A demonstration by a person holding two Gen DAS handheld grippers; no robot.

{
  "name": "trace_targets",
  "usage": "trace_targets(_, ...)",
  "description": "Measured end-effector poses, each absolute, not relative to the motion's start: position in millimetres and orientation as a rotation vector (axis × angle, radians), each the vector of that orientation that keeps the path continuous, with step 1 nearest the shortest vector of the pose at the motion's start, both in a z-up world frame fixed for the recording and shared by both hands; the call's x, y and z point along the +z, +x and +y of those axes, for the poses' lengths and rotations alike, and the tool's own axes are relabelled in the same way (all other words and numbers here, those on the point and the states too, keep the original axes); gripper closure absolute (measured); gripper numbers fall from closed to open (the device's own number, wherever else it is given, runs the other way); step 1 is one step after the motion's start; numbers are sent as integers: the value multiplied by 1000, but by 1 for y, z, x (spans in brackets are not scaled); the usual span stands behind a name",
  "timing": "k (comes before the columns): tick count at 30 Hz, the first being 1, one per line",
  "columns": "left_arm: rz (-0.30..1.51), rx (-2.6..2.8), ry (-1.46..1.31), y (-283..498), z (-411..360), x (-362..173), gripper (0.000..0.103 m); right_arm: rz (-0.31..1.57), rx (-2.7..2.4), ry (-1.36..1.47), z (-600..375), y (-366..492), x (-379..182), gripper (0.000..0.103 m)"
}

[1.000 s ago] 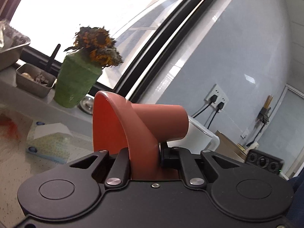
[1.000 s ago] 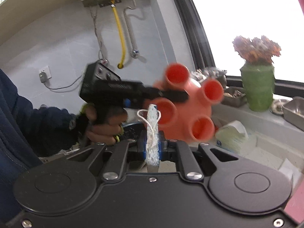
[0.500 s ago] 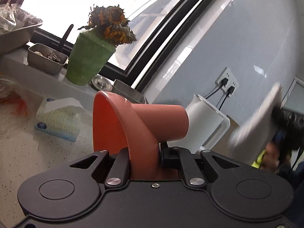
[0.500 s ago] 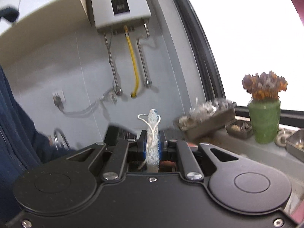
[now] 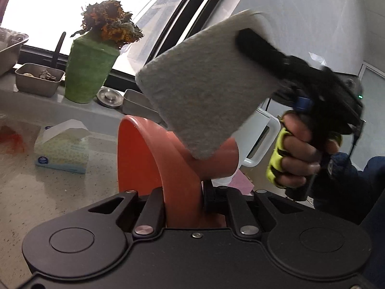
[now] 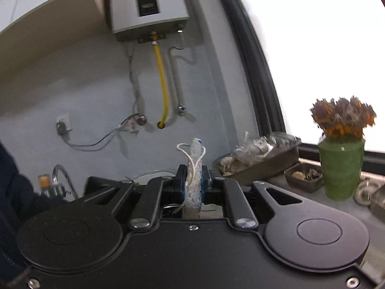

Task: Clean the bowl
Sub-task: 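Raise the upturned orange bowl with the left gripper while the right gripper brings the sponge, then wipe the bowl's outer base with the sponge in the right gripper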

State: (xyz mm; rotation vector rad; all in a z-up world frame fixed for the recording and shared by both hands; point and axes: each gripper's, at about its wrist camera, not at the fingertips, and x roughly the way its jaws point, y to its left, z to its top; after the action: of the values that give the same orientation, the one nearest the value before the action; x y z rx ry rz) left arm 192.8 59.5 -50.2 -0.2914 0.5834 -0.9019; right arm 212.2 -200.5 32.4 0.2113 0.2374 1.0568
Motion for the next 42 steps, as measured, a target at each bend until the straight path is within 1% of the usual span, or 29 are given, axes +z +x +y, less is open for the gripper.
trace_targets(8, 575, -878, -316, 188, 64, -46, 92, 248, 1037, 289, -207, 225, 22, 88)
trace_targets(12, 563, -857, -358, 190, 73, -44, 92, 238, 1057, 254, -207, 215, 23, 88)
trace_targets(14, 555, -845, -335, 191, 75, -41, 92, 236, 1055, 268, -208, 211, 23, 88)
trace_targets(18, 559, -885, -296, 189, 67, -38, 92, 163, 1024, 312, -206, 207, 35, 90)
trace_targets(21, 551, -901, -308, 189, 64, -38, 92, 151, 1002, 336, -204, 210, 36, 90)
trace_targets(28, 517, -868, -369, 191, 77, -36, 92, 189, 974, 345, -210, 207, 26, 90)
trace_targets(37, 497, -861, -346, 195, 81, -28, 92, 235, 919, 298, -209, 196, 16, 91)
trace_targets(42, 510, -853, -307, 193, 82, -31, 92, 308, 876, 307, -205, 190, 9, 91)
